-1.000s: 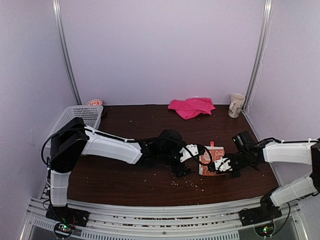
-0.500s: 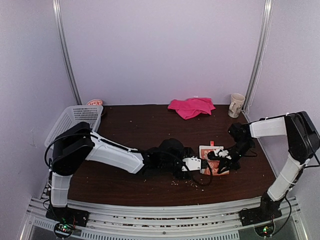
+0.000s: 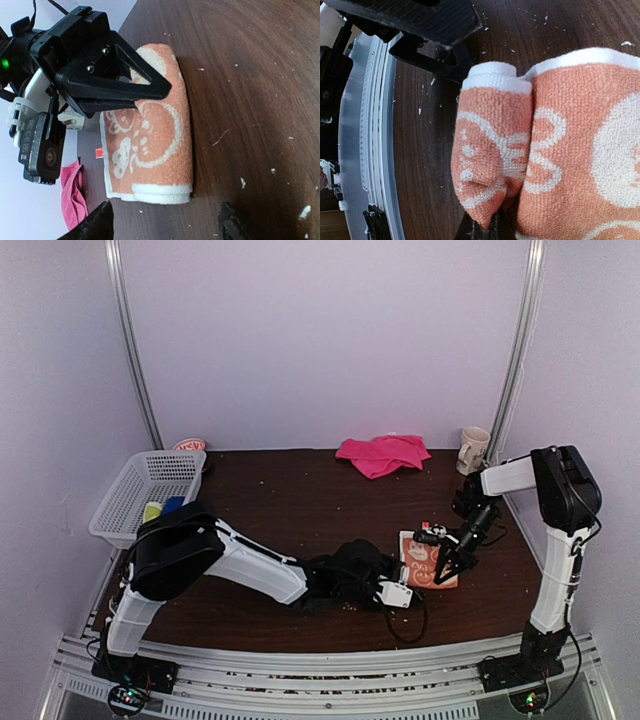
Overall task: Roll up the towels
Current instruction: Roll the towel at the center of the board.
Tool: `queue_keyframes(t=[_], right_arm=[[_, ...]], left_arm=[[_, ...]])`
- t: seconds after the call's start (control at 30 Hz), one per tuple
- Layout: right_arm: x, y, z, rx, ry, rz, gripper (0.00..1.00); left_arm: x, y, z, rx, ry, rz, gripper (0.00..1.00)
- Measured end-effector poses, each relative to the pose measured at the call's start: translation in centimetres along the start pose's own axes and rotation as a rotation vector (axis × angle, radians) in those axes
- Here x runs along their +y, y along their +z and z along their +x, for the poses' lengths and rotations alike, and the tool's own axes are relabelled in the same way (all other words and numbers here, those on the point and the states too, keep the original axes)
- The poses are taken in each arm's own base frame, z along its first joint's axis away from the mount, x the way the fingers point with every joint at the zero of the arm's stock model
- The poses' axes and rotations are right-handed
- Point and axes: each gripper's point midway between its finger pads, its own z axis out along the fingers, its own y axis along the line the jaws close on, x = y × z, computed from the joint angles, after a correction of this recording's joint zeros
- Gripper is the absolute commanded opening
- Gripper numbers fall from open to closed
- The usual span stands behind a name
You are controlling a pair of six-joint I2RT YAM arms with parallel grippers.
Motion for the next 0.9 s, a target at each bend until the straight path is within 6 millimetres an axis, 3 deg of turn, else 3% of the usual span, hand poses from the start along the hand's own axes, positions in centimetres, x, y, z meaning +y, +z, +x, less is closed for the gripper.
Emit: queue_keyframes(t=[0.23,0.53,0.6,0.8,0.9], right_arm=[[-0.1,0.0,-0.1,0.000,0.074,-0.044,0.02],[-0.1,0.0,0.0,0.009,0.107,-0.062,0.02],[-0.1,0.1,0.0,0.011,0.113,-0.070,0.02],[-0.1,0.1,0.1,0.020,0.129,-0.088,0.03],[-0.4,0.0,-0.1,0.022,0.135,-0.095,0.06]], left_arm=[[0.4,1.4,-0.8,-0.020,0.034,0.006,0.73],[0.8,3.3,-0.9,0.000,0.032,0.024,0.61],[1.0,3.6,-0.8,0.008,0.030,0.024,0.53],[0.3,4.1,-0.1,0.046,0.040,0.068,0.17],[-0.2,4.1,0.2,0.060,0.045,0.091,0.06]])
